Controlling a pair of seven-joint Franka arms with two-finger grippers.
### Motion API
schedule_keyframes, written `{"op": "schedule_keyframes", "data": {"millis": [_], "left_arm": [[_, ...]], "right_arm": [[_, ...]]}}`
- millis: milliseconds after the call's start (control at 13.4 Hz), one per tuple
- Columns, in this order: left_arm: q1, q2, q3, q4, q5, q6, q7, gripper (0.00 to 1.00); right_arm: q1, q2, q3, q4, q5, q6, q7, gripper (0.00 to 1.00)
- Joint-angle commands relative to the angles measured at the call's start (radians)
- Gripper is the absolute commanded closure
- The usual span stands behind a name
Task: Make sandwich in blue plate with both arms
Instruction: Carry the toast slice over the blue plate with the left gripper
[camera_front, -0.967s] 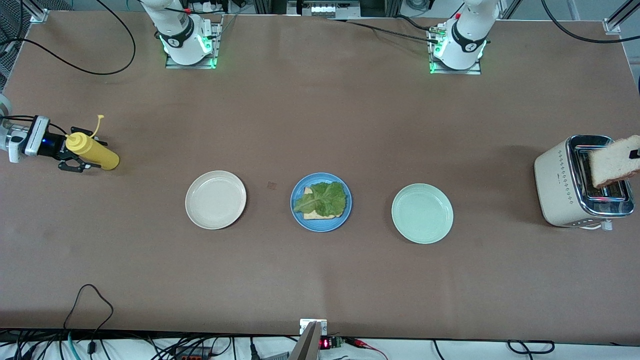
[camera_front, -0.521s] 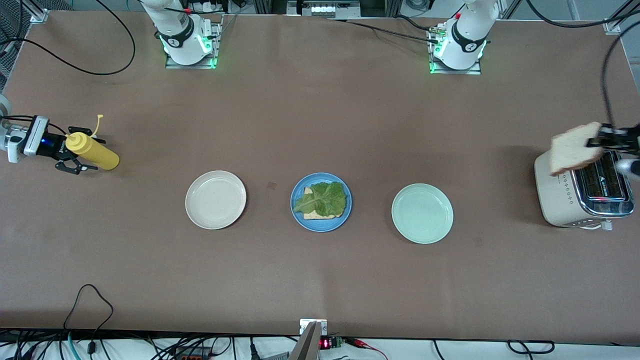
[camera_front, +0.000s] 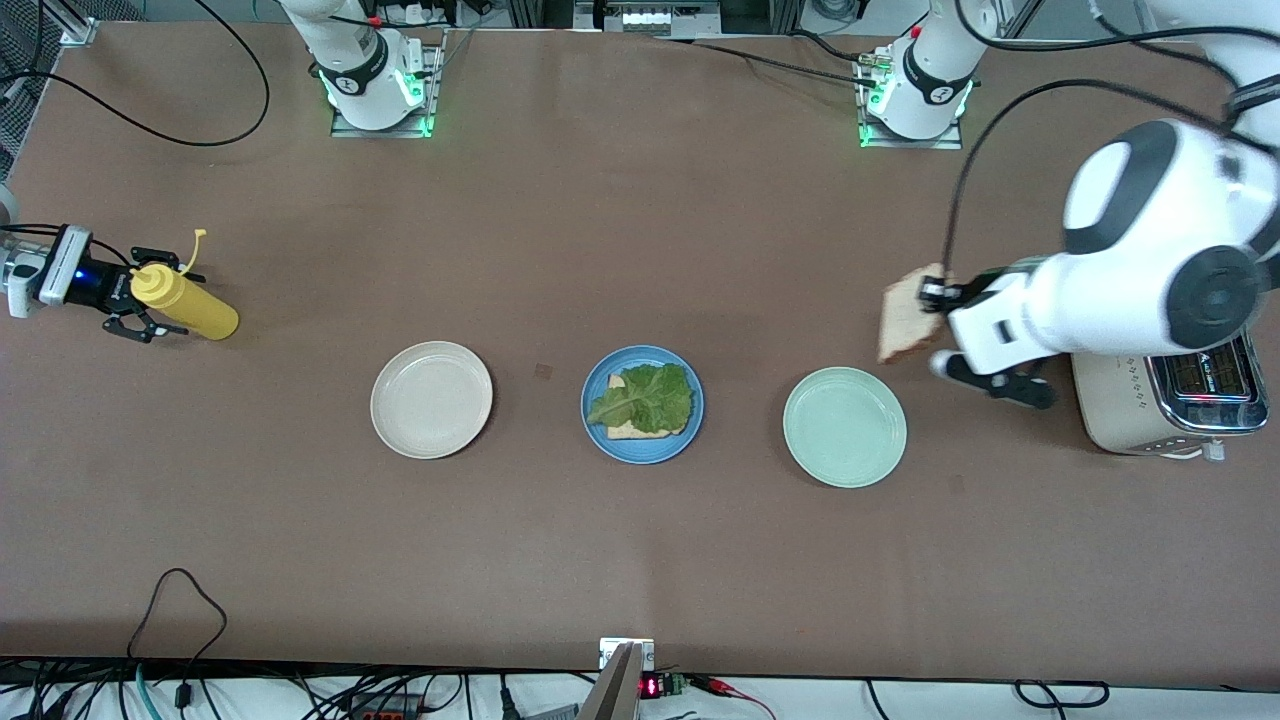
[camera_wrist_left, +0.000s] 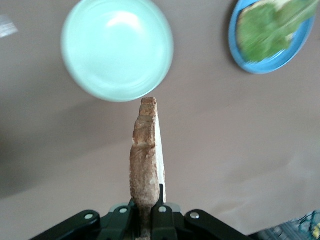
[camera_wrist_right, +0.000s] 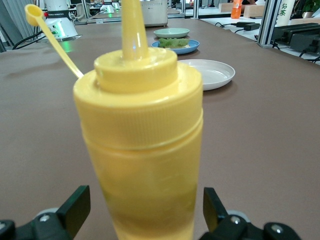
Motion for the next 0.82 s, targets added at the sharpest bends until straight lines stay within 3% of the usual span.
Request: {"op": "schedule_keyframes", "data": {"millis": [0, 521, 744], "left_arm": [[-0.123, 0.05, 0.008, 0.007, -0.028, 0.118, -0.104, 0.98], [-0.295, 0.218, 0.005, 0.012, -0.041, 0.487, -0.448, 0.98], [-0.338, 0.27, 0.007, 0.016, -0.17, 0.657, -0.468, 0.97]], "right_arm": [[-0.018, 0.005, 0.004, 0.028, 0.004, -0.026, -0.005, 0.0], [-0.053, 0.004, -0.027, 0.068, -0.019, -0.05, -0.005, 0.0], [-0.07, 0.002, -0.033, 0.086, -0.019, -0.076, 0.0, 0.0]]}}
